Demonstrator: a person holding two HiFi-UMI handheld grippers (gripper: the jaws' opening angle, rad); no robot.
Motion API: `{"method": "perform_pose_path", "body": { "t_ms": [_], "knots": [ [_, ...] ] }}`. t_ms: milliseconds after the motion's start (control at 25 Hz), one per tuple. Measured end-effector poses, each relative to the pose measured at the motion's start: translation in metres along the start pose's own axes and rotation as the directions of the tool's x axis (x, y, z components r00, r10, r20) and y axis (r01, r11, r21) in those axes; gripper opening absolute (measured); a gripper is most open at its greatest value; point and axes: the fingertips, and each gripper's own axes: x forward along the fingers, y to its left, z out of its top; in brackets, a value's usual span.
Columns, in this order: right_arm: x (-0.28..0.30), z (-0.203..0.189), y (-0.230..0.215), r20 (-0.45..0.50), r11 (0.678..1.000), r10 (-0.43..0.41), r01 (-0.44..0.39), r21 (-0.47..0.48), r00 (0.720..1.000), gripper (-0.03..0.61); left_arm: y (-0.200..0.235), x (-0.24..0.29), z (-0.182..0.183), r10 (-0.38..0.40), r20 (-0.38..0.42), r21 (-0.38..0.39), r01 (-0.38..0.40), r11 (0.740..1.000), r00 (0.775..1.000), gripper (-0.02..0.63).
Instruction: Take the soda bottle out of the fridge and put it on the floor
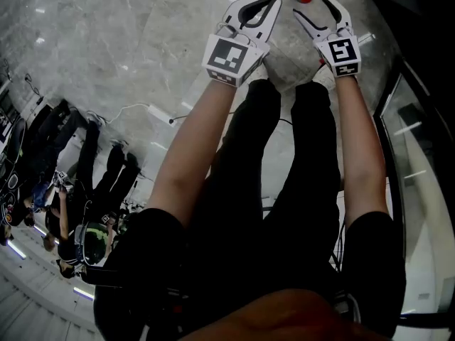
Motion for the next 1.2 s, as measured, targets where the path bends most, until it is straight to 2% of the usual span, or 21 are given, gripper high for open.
{"method": "perform_pose_path", "body": {
  "t_ms": [160,280,400,520,640,720,800,840,1000,1200],
  "knots": [
    [-0.071,0.103,0.044,0.136,1.000,0.021,-0.023,0.015,0.990,0.320,-0.034,-0.053,0.065,-0.039,0.033,0.011,0.039,0.999,0.999,0.003],
    [-0.126,0.188,0.072,0.259,0.999,0.041,-0.031,-0.041,0.965,0.319,-0.065,-0.096,0.129,-0.103,0.081,0.058,0.098,0.993,0.991,0.003],
    [-0.199,0.258,0.114,0.279,0.998,0.063,-0.052,-0.046,0.958,0.316,-0.111,-0.155,0.185,-0.169,0.080,0.085,0.162,0.983,0.982,0.003],
    [-0.272,0.332,0.161,0.335,0.997,0.082,-0.075,-0.034,0.939,0.226,-0.154,-0.221,0.241,-0.214,0.093,0.097,0.205,0.974,0.972,0.003],
    [-0.330,0.398,0.189,0.381,0.996,0.085,-0.070,-0.052,0.921,0.169,-0.184,-0.271,0.299,-0.255,0.135,0.139,0.237,0.962,0.957,0.003],
    [-0.364,0.433,0.205,0.397,0.996,0.079,-0.054,-0.076,0.915,0.122,-0.203,-0.298,0.333,-0.283,0.164,0.184,0.253,0.950,0.945,0.003],
    [-0.397,0.459,0.228,0.414,0.996,0.073,-0.042,-0.083,0.907,0.033,-0.225,-0.328,0.358,-0.310,0.182,0.226,0.267,0.937,0.933,0.003],
    [-0.412,0.469,0.242,0.421,0.995,0.078,-0.047,-0.083,0.904,0.014,-0.236,-0.343,0.368,-0.321,0.185,0.246,0.273,0.930,0.929,0.003],
    [-0.452,0.512,0.289,0.448,0.989,0.131,-0.084,-0.123,0.884,0.012,-0.259,-0.385,0.411,-0.347,0.231,0.279,0.280,0.919,0.909,0.003],
    [-0.480,0.556,0.326,0.445,0.978,0.176,-0.102,-0.185,0.878,0.011,-0.277,-0.423,0.453,-0.365,0.302,0.289,0.281,0.915,0.881,0.003]
  ]
}}
